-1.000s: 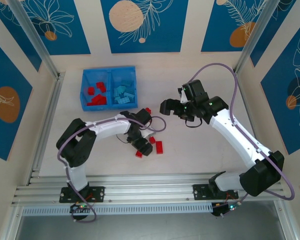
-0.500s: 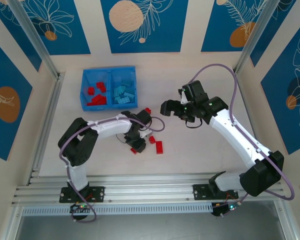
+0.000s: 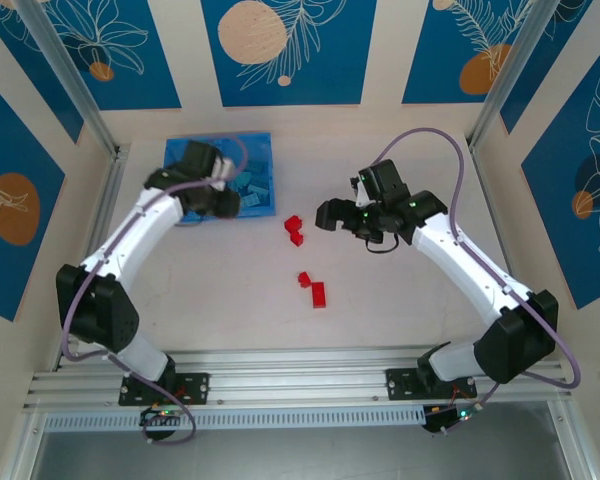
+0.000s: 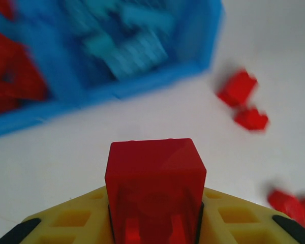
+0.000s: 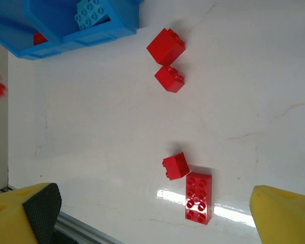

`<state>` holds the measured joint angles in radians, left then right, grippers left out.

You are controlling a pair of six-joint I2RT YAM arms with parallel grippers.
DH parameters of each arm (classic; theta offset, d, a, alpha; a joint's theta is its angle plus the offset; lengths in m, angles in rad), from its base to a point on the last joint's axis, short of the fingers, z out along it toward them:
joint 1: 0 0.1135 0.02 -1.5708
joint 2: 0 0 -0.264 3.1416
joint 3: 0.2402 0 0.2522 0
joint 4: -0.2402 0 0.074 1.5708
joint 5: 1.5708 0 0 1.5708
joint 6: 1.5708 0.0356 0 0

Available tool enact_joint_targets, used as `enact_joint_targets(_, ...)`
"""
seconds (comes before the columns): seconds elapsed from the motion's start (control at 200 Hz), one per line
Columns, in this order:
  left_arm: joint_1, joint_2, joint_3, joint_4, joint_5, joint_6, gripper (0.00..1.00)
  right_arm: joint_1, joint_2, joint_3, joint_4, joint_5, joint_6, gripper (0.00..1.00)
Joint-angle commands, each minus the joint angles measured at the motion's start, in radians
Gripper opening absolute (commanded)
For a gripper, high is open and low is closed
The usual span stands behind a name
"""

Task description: Sort the legos into containers by color

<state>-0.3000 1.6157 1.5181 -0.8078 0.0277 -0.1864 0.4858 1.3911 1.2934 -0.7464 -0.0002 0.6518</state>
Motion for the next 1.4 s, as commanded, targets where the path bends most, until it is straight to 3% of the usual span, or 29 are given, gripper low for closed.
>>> enact_joint_targets(0.0, 0.093, 0.105, 0.135, -0.045, -0.029, -0.053, 0.38, 0.000, 0.029, 0.054, 0.028, -0.043, 0.016, 0.97)
enact_joint_targets(0.145, 0.190, 0.294, 0.330, -0.036, -0.081, -0.123, 0.38, 0.000, 0.064, 0.105, 0.026, -0.044, 0.005, 0.97)
enact_joint_targets(0.32, 0.238, 0.548, 0.650, -0.125, -0.159, -0.173, 0.39, 0.002, 0.075, 0.136, 0.015, -0.041, 0.011, 0.97)
enact_joint_targets(0.41, 0.264, 0.594, 0.681, -0.111, -0.141, -0.220, 0.44, 0.005, 0.063, 0.131, 0.016, -0.032, 0.020, 0.97)
enact_joint_targets(0.5, 0.278, 0.620, 0.711, -0.108, -0.101, -0.224, 0.59, 0.010, 0.054, 0.124, 0.014, -0.026, 0.025, 0.97)
enact_joint_targets(0.64, 0.280, 0.599, 0.715, -0.102, -0.081, -0.214, 0.61, 0.012, 0.055, 0.118, 0.012, -0.026, 0.027, 0.97)
enact_joint_targets(0.805, 0.275, 0.472, 0.659, -0.100, 0.001, -0.205, 0.61, 0.032, 0.080, 0.105, 0.006, -0.047, 0.016, 0.96)
enact_joint_targets(0.98, 0.223, 0.203, 0.443, -0.077, 0.098, -0.119, 0.61, 0.088, 0.099, 0.044, 0.005, -0.027, 0.015, 0.96)
enact_joint_targets(1.11, 0.136, -0.033, 0.200, -0.024, 0.132, -0.016, 0.61, 0.155, 0.111, -0.034, 0.028, -0.018, 0.028, 0.96)
enact_joint_targets(1.26, -0.031, -0.270, -0.077, 0.027, 0.112, 0.156, 0.66, 0.238, 0.135, -0.135, 0.051, 0.002, 0.028, 0.96)
enact_joint_targets(1.395, -0.110, -0.445, -0.288, 0.059, 0.165, 0.167, 0.72, 0.262, 0.165, -0.218, 0.069, 0.005, 0.052, 0.92)
